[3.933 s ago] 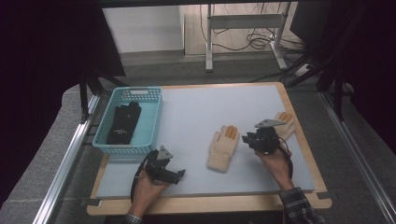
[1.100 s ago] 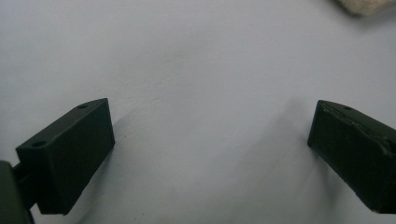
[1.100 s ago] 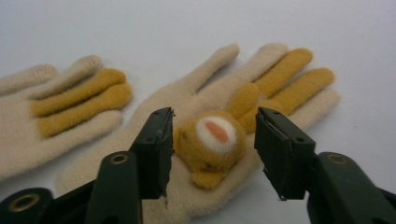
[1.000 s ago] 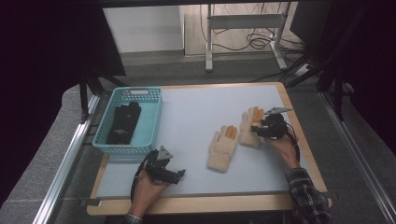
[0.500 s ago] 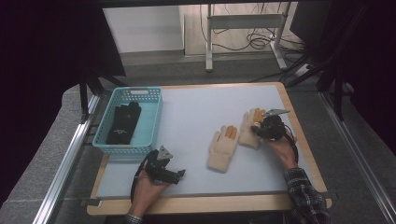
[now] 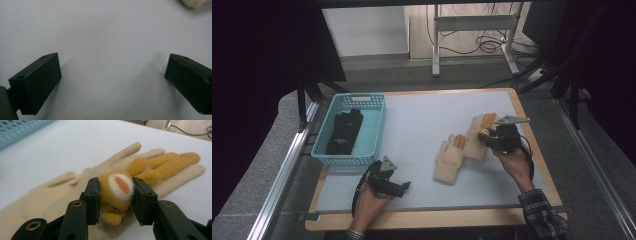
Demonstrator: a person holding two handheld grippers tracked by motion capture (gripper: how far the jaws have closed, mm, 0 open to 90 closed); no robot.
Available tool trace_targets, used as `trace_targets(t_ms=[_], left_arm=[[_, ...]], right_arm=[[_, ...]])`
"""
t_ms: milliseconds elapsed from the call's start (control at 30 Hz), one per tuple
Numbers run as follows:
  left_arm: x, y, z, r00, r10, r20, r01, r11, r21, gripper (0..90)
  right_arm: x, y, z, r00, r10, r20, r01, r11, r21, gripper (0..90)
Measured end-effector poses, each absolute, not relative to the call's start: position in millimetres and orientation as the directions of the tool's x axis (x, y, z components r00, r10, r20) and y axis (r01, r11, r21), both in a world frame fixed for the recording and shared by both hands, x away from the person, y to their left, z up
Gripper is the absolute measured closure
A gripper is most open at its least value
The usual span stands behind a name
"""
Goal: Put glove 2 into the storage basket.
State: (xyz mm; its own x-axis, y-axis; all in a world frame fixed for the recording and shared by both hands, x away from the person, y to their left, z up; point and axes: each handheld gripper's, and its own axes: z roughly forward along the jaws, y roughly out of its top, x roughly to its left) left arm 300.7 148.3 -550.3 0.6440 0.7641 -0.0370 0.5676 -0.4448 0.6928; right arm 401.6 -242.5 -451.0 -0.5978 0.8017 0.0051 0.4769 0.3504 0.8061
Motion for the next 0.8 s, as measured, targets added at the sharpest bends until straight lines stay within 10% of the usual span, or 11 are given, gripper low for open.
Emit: trace_targets(t_ms=[800], left_arm=[[301,148,-550,0.645,0.763,-0.035,0.566,-0.446,0.693,0.9]], right_arm=[[359,-160,-494,-0.633,0.771,0.069,0.536,0.372,0.758,56.8]])
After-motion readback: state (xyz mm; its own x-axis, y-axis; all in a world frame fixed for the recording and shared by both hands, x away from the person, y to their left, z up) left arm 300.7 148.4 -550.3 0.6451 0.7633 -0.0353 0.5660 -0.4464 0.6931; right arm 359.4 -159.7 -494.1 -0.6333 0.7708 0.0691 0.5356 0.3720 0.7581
